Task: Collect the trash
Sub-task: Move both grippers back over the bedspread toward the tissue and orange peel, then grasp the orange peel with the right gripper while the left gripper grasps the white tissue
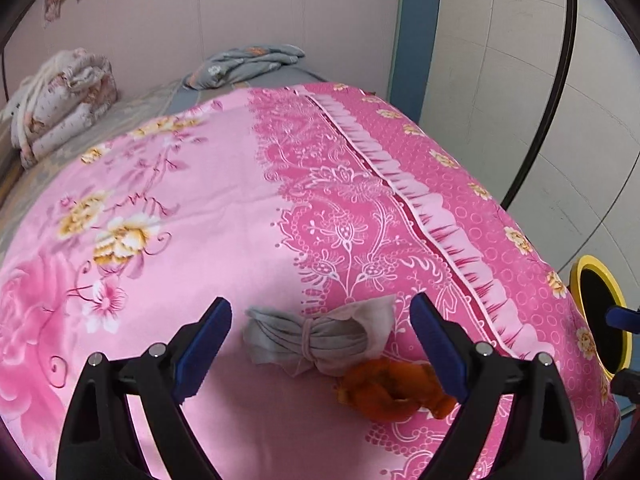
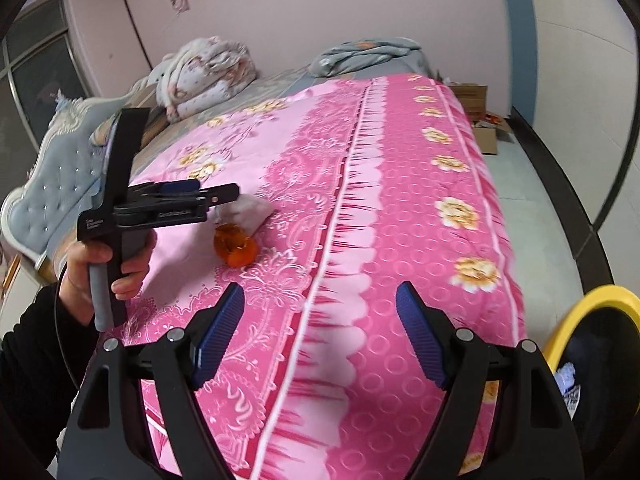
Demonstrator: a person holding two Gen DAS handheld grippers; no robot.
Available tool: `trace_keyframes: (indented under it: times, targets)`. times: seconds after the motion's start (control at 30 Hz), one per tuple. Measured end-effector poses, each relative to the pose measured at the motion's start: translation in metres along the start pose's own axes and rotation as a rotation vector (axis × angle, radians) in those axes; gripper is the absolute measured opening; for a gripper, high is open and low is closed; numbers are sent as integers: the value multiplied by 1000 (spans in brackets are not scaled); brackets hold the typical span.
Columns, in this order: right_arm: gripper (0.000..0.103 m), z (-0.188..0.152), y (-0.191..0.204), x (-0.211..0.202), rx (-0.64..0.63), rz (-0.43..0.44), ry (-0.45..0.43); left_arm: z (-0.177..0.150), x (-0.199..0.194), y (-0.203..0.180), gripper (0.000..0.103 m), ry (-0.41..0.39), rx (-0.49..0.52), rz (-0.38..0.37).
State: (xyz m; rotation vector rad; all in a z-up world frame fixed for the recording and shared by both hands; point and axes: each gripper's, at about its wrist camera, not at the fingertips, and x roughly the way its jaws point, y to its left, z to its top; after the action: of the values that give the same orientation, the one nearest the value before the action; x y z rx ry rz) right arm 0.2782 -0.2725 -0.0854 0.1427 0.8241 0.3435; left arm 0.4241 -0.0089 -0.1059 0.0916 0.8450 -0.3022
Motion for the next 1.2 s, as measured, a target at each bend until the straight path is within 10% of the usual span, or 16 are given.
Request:
trace_keyframes:
  times: [0.2, 0.7, 1.03, 1.2]
  targets:
    - [74, 6, 16, 25, -29, 24, 34, -3, 18, -2, 86, 29, 51, -23]
    - [74, 24, 59, 92, -149, 67, 108, -3, 47, 44, 29, 61, -141, -256]
    - [74, 30, 90, 141, -266, 64, 153, -9, 57, 54, 28, 52, -182, -356]
    - [56, 31, 94, 159, -284, 59, 185, -11, 55, 51, 32, 37, -165, -363]
